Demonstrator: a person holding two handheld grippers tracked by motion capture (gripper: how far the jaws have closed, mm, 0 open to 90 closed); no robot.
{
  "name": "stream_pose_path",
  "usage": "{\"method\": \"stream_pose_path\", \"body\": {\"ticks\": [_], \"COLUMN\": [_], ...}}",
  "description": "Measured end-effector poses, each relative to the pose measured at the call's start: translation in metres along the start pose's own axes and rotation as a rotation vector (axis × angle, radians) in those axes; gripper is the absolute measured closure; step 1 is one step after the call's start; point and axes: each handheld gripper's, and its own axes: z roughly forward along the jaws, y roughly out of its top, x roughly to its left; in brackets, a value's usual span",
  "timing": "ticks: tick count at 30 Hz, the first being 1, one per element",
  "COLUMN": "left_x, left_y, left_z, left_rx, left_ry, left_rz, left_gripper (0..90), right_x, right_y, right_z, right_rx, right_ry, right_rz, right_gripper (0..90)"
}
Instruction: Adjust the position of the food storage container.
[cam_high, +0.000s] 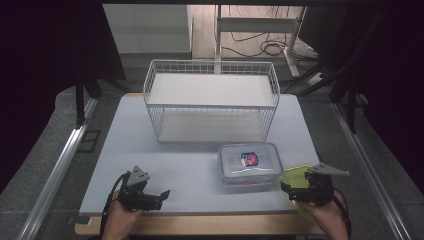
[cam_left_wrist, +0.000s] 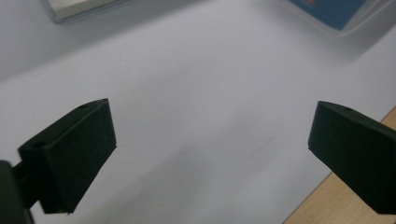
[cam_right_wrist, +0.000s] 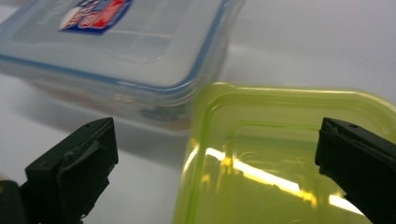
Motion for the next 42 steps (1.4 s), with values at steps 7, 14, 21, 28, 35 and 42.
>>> {"method": "stream_pose_path", "body": {"ticks": [7,14,21,28,35,42], "left_x": [-0.004,-0.007,-0.008,-0.011,-0.012,-0.014], "left_y": [-0.002,-0.002,-0.001,-0.001,-0.001,0.0], "left_z": [0.003,0.007,0.006,0.006,0.007,0.008], "left_rx": [-0.009,-0.005,-0.024,-0.025,-0.017,-0.021], "left_ry": [-0.016,-0.015,-0.036,-0.017,-0.004,-0.006], "left_rz": [0.021,0.039,0.04,0.071,0.08,0.074], "left_gripper": [0.9,0.6,1.9,7.1,9.0,11.0], "right_x": [0.001,-0.001,-0.002,-0.003,-0.006,-0.008], "right_y": [0.002,0.003,0.004,0.011,0.024,0.036], "right_z": [-0.003,-0.005,-0.006,-0.009,0.003,0.021], "right_rx": [0.006,-0.002,0.015,-0.015,-0.008,0.016], "right_ry": [0.007,0.005,0.004,-0.005,-0.021,-0.02], "right_rz": [0.026,0.034,0.003,-0.083,-0.093,-0.072], "right_gripper": [7.4,17.4,35.3,77.2,89.1,89.3]}}
